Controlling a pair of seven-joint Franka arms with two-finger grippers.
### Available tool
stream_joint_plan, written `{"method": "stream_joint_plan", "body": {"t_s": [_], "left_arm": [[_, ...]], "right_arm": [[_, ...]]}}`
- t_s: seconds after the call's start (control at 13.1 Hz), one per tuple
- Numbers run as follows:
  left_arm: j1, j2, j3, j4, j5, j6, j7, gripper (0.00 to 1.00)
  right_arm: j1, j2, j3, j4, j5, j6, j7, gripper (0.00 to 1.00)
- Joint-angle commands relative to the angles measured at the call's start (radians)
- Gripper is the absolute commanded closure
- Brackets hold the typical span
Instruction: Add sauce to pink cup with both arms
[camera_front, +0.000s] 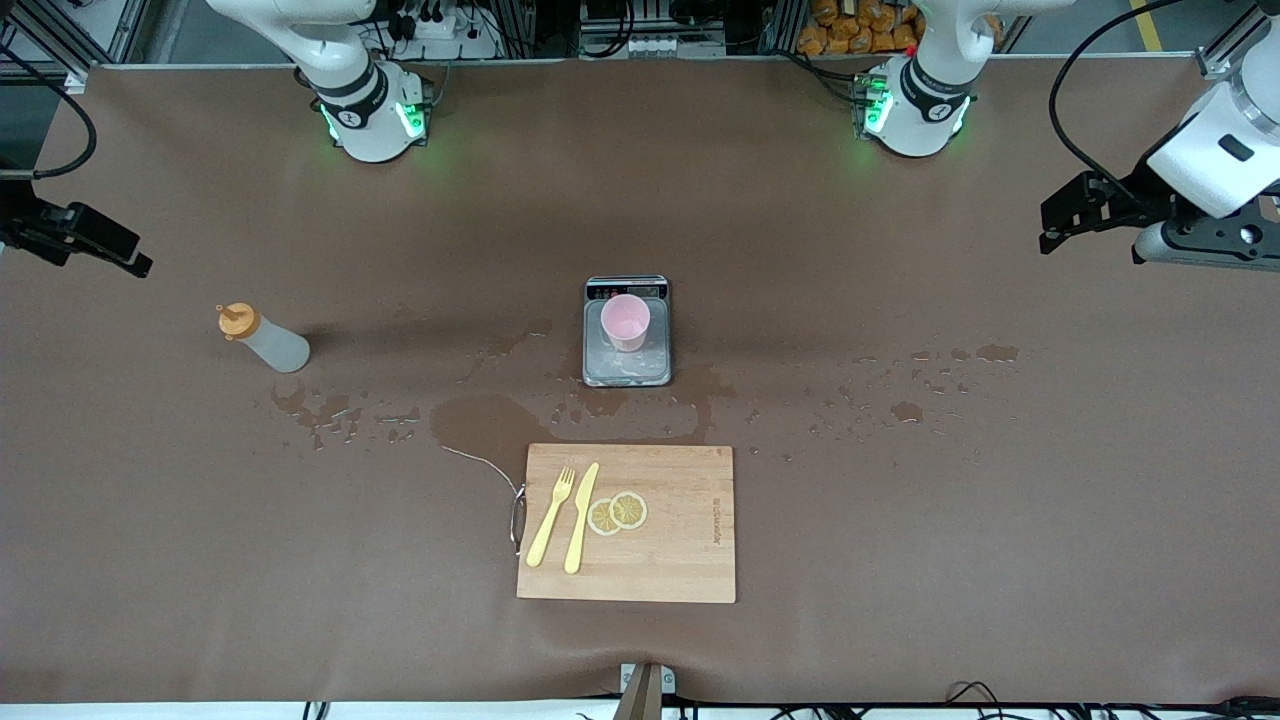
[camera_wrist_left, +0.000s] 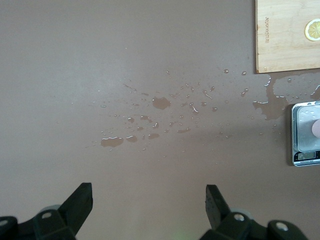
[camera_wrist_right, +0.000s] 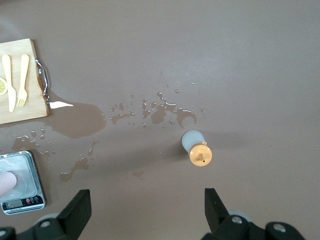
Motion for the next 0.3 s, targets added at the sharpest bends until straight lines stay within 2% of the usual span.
{"method": "stream_joint_plan", "body": {"t_s": [0.0,0.23], "left_arm": [[0.005,-0.003,-0.003,0.003,0.014,-0.005,0.011,0.0],[0.003,-0.003,-0.001,0.003,0.014,-0.006,0.001,0.0]], "right_arm": [[0.018,-0.028,-0.009,-0.032,-0.022,0.015,-0.005,0.0],[0.018,-0.028,-0.007,-0.033,-0.022,0.017,-0.005,0.0]]}}
